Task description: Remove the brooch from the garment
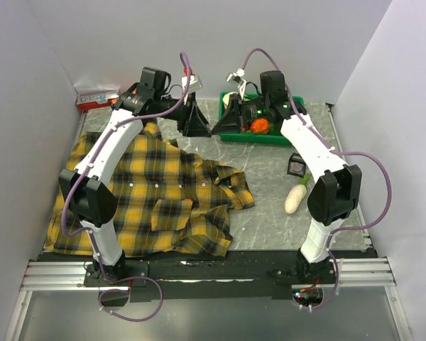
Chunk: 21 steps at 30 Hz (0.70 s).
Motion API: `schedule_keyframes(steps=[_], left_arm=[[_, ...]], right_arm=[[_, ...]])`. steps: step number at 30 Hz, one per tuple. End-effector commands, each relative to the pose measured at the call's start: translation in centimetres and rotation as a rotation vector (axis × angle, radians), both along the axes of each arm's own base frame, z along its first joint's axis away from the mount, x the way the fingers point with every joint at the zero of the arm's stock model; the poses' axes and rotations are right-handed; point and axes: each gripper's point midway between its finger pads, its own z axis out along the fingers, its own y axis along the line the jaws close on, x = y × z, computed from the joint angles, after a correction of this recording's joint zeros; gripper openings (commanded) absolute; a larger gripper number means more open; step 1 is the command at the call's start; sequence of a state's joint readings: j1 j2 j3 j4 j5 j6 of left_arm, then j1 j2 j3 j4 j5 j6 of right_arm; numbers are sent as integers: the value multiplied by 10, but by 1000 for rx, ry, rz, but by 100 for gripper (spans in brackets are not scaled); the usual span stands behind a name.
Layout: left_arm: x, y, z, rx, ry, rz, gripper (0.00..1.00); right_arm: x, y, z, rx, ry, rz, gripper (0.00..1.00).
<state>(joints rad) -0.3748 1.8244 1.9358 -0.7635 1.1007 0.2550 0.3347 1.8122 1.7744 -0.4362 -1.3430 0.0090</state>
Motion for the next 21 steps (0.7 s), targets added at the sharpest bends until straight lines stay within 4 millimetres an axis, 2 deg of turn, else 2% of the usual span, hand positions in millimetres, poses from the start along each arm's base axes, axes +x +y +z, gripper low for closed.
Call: schedule_keyframes(steps=[1, 14, 17, 18, 21], left_arm=[[0, -6, 11, -39, 5, -9, 55], [-2, -4, -4, -12, 13, -17, 48], [-4, -3, -7, -9, 20, -22, 34], [-3, -3, -7, -6, 16, -19, 23], [-1, -2, -7, -8, 17, -14, 19]], right_arm=[[-20, -2, 33, 28, -129, 19, 2], [-23, -2, 33, 31, -130, 18, 1], [-24, -1, 36, 34, -139, 23, 2], [-25, -1, 38, 33, -153, 25, 2], [-29, 1, 39, 27, -175, 33, 2]])
